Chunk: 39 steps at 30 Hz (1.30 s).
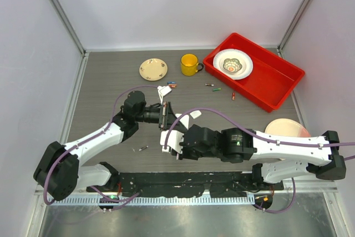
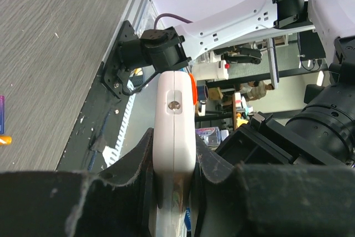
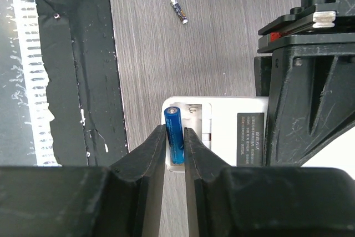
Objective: Load the batteries into the remote control
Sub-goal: Load the battery into the remote control.
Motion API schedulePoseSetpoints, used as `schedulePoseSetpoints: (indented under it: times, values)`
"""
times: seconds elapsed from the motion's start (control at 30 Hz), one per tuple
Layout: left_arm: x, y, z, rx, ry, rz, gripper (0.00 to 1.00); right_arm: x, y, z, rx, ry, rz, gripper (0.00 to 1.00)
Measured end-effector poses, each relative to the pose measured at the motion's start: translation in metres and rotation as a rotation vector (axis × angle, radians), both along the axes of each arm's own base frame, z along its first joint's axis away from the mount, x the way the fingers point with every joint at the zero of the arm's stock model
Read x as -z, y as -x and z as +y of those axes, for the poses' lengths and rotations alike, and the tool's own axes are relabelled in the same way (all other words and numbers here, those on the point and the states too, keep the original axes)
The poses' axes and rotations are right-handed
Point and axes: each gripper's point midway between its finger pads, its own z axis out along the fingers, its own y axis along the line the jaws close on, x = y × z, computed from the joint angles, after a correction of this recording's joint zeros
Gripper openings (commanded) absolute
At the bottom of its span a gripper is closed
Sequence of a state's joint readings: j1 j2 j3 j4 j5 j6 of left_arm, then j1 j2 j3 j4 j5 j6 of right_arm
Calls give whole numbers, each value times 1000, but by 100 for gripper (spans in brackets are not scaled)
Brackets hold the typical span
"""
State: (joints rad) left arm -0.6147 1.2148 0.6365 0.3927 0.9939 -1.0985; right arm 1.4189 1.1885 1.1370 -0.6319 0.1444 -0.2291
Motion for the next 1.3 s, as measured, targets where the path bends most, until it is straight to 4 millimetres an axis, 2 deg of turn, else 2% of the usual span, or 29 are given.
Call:
schedulePoseSetpoints:
  times: [0.73, 1.3]
  values:
    - [-2, -3, -1, -11, 8, -14, 0, 2, -5, -7, 32, 25, -28, 28]
    - [-4, -6, -2, -31, 9, 14, 0, 1, -8, -13, 50, 39, -38, 40]
